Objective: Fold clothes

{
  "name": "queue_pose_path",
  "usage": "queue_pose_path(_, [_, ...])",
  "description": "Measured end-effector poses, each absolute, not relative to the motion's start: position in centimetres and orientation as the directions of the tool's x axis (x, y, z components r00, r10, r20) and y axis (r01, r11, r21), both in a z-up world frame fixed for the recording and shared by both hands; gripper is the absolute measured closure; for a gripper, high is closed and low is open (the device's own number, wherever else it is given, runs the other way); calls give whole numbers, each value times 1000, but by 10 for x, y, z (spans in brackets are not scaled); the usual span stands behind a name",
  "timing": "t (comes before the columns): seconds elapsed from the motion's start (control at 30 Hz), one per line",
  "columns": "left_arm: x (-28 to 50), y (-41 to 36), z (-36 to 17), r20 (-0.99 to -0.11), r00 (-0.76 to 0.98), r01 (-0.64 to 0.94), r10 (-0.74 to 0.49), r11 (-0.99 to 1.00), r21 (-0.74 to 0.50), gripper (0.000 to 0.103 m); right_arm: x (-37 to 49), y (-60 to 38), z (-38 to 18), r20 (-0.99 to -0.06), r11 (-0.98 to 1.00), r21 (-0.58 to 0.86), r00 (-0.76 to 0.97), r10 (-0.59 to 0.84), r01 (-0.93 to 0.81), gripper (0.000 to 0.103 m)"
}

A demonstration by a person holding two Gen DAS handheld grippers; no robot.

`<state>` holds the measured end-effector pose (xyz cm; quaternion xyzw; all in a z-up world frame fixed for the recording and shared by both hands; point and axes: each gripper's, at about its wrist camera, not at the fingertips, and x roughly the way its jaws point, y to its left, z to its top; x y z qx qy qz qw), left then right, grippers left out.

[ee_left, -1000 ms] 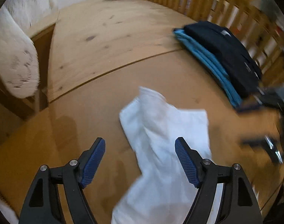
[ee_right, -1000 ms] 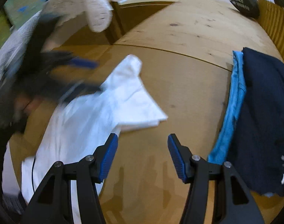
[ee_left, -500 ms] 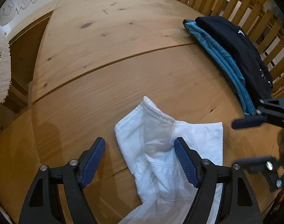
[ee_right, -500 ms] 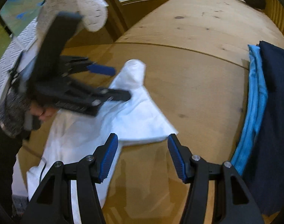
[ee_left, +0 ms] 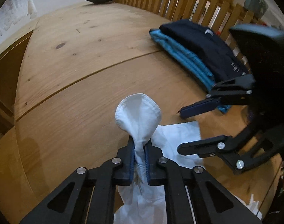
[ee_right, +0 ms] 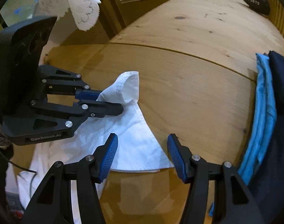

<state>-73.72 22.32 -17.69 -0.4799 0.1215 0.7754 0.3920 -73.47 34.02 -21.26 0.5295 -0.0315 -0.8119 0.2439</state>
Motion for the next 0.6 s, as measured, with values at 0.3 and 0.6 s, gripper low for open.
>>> queue_pose_path(0.3, [-707,198,-112,-766,-264,-760,587,-616,-210,95,-658,362,-147,-737,-816,424,-373,-563,393,48])
queue_pose_path(0.6, [-679,207,-75,-732,-272,-791,624,-579,-200,95,-625,269,-189,-733,-737,529,-212,-647,421,82])
